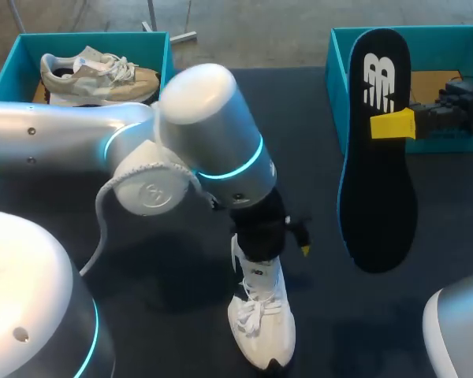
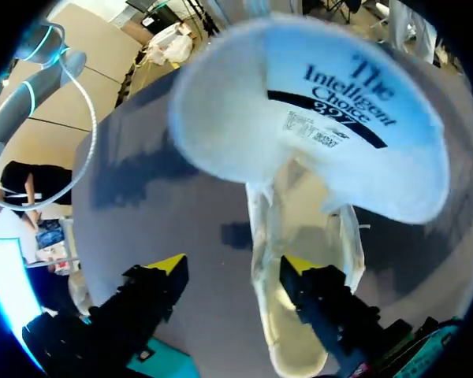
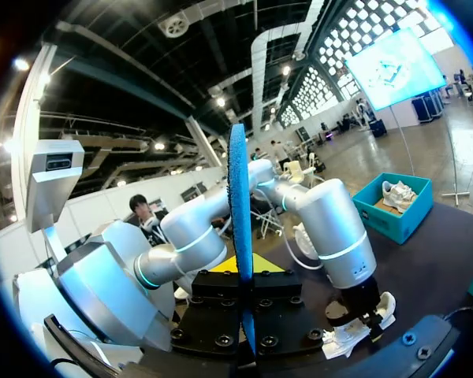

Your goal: Take the shoe out of the shoebox, open the shoe tongue, remove and reinsert the insole, then place the shoe into the shoebox

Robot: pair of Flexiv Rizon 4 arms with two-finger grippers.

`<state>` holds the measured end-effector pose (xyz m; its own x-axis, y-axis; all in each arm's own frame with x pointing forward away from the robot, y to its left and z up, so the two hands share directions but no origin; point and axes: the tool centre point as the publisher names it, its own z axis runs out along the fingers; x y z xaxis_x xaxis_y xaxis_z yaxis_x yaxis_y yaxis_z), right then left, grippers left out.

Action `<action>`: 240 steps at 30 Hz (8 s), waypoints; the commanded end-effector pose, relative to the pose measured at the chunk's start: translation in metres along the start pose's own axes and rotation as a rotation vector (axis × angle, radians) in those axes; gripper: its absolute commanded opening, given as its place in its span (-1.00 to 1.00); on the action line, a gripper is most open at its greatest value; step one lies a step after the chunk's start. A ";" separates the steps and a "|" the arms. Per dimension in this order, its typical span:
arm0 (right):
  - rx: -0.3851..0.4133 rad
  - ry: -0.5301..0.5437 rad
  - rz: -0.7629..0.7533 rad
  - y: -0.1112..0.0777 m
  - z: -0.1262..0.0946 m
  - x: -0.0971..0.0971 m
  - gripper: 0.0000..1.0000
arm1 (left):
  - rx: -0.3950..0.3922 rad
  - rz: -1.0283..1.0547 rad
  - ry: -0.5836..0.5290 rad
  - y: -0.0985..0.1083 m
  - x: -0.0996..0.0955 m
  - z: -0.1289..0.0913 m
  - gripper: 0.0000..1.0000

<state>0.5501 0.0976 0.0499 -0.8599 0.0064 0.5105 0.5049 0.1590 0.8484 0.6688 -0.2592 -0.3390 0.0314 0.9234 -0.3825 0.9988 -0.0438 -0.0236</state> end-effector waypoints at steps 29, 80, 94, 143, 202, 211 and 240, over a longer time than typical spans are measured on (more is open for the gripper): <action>0.009 0.004 0.001 0.004 0.002 -0.003 -1.00 | -0.087 0.017 -0.800 0.034 -0.023 -0.165 1.00; 0.032 0.092 0.138 0.046 -0.018 -0.081 -1.00 | -0.045 0.002 -1.046 0.047 -0.009 -0.205 1.00; 0.042 0.120 0.290 0.065 -0.037 -0.175 -1.00 | -0.045 0.002 -1.046 0.047 -0.009 -0.205 1.00; -0.072 0.045 0.831 0.027 -0.033 -0.277 -1.00 | -0.034 0.019 -1.061 0.047 -0.009 -0.203 1.00; -0.053 0.045 1.253 -0.004 0.024 -0.338 -1.00 | -0.105 0.018 -1.140 0.099 -0.088 -0.199 1.00; -0.053 0.045 1.253 -0.004 0.024 -0.338 -1.00 | -0.101 0.001 -1.129 0.104 -0.092 -0.186 0.97; -0.053 0.045 1.253 -0.004 0.024 -0.338 -1.00 | -0.110 -0.003 -1.141 0.105 -0.097 -0.193 -0.47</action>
<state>0.8367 0.1174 -0.1293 0.2151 0.0889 0.9725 0.9755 0.0280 -0.2183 0.7780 -0.2789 -0.1266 0.0323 0.0330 -0.9989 0.9986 0.0402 0.0336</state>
